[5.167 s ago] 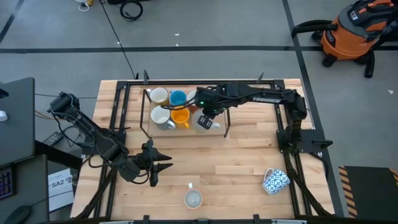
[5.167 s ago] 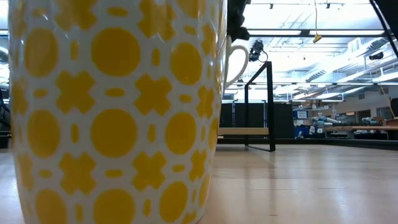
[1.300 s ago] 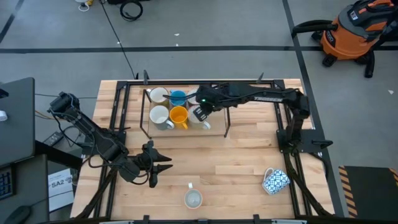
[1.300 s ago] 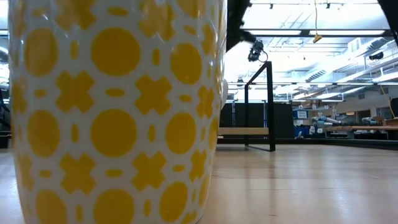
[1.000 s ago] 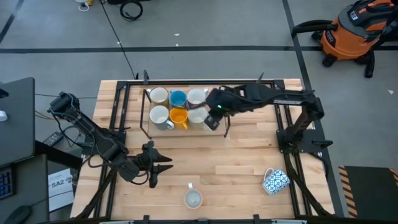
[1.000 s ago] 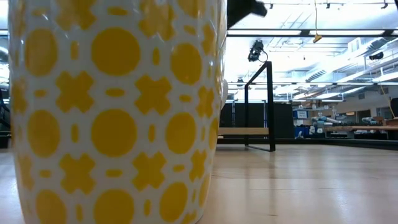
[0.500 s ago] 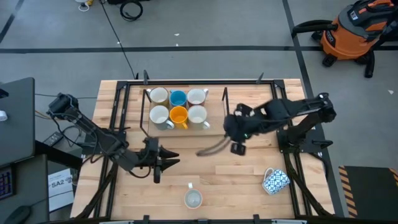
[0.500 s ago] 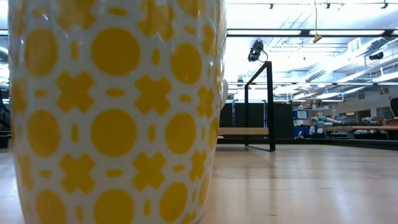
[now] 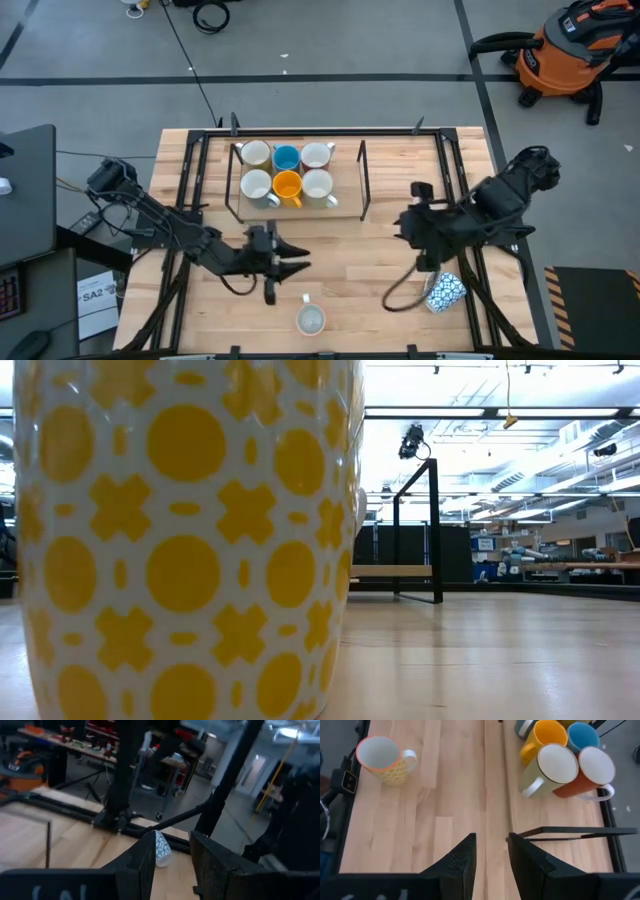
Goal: Place coffee mugs
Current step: Put the yellow patterned mug on the shelf
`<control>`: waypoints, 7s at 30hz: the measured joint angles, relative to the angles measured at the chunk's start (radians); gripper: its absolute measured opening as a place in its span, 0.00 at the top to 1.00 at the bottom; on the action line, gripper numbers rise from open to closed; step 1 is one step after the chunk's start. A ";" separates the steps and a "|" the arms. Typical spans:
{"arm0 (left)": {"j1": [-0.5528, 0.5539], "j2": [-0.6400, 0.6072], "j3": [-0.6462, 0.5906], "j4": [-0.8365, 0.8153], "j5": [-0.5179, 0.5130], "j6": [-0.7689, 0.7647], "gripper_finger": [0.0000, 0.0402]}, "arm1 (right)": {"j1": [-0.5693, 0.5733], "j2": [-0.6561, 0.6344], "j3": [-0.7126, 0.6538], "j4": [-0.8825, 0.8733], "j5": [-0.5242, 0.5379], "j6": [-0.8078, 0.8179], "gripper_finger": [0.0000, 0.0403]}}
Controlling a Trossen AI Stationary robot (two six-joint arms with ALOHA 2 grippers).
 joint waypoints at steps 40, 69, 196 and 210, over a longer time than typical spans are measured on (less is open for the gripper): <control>-0.030 0.450 0.597 -1.153 0.561 -1.366 0.68 | 0.061 -0.349 -0.850 0.603 -0.193 0.022 0.71; 0.041 0.572 0.595 -1.132 0.586 -1.307 0.95 | 0.060 -0.349 -0.850 0.701 -0.242 -0.052 0.71; 0.935 0.830 1.277 -1.497 0.610 0.258 0.95 | -0.081 -0.768 -0.849 0.580 -0.055 -0.214 0.71; 0.930 0.833 1.277 -1.534 0.609 0.259 0.94 | -0.081 -0.768 -0.849 0.580 -0.055 -0.214 0.70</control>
